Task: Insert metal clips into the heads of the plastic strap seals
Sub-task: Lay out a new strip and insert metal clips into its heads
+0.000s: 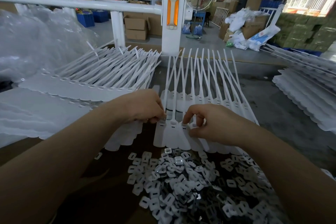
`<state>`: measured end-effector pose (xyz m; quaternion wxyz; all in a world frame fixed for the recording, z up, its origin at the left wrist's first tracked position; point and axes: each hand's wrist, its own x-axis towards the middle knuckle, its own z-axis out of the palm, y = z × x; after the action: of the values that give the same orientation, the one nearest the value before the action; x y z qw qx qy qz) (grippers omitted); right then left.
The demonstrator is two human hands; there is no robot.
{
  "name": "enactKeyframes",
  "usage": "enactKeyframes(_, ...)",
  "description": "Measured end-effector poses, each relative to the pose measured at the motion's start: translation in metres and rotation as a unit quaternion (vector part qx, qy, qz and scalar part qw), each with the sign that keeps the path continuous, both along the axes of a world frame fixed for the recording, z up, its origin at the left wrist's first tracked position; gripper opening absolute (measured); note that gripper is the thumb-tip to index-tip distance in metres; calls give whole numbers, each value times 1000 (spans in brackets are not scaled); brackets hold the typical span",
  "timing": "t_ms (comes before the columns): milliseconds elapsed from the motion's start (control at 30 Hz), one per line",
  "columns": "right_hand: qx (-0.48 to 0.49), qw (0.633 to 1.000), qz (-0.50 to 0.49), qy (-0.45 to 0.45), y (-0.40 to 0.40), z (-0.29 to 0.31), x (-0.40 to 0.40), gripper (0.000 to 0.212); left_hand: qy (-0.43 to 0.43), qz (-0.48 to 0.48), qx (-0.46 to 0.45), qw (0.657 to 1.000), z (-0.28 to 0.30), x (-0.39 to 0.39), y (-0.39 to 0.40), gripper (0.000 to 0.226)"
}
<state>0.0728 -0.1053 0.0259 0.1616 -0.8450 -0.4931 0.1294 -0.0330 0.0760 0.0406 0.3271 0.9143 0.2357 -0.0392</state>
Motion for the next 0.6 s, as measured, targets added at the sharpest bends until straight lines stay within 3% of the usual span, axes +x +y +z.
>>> enactKeyframes(300,3,1000,1,3,-1,-1,-1,23,0,-21,16,1000,-2,0,-2,10)
enactKeyframes(600,-4,1000,4,-1,-1,0,0,22,9,-24,47,999,-4,1,0,14)
